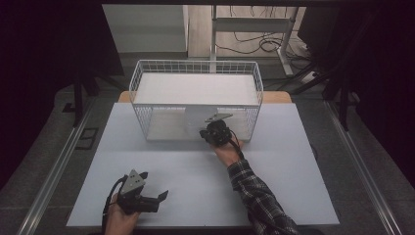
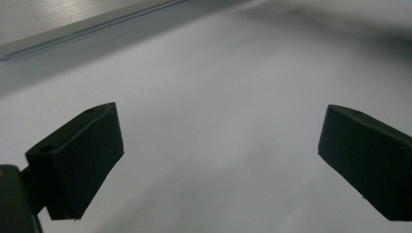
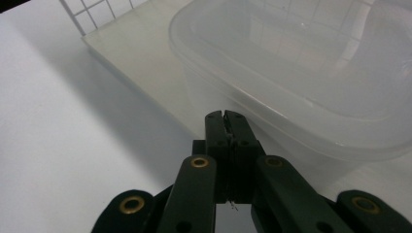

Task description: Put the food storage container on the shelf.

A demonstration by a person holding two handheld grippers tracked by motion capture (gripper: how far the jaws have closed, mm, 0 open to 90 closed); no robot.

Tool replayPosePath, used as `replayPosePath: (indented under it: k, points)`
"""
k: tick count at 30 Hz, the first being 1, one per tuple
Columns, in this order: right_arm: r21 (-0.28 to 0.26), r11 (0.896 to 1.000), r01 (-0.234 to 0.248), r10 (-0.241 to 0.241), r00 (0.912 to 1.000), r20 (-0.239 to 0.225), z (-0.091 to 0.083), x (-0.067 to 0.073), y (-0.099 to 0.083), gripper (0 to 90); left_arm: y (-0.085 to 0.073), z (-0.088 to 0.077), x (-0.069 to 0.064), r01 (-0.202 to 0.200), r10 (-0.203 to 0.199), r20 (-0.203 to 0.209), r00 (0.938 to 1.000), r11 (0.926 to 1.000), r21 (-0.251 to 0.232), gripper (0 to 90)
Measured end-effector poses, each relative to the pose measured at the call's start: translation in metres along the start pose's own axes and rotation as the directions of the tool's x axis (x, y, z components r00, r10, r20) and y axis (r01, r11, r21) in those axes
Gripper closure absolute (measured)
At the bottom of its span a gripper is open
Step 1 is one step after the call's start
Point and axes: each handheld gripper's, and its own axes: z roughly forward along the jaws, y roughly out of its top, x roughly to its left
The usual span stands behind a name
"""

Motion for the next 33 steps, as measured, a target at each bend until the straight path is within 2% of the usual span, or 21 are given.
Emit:
replayPosePath:
  k: [5,14,33]
  points:
    - [-0.004,1.0,0.013,-0.013,0.9997,-0.021,-0.005,0.005,0.0,82.5,0.0,0.0,0.0,0.004,-0.004,0.003,1.0,1.0,-0.001,2.3]
    - [-0.009,1.0,0.021,-0.022,0.9988,-0.044,-0.015,0.012,-0.002,72.0,0.0,0.002,0.0,0.014,-0.014,0.013,0.9998,0.9995,0.028,2.3]
    - [-0.01,1.0,0.022,-0.023,0.9984,-0.052,-0.033,0.015,-0.015,45.1,-0.001,0.002,0.001,0.032,-0.033,0.023,0.9992,0.9988,0.038,2.2]
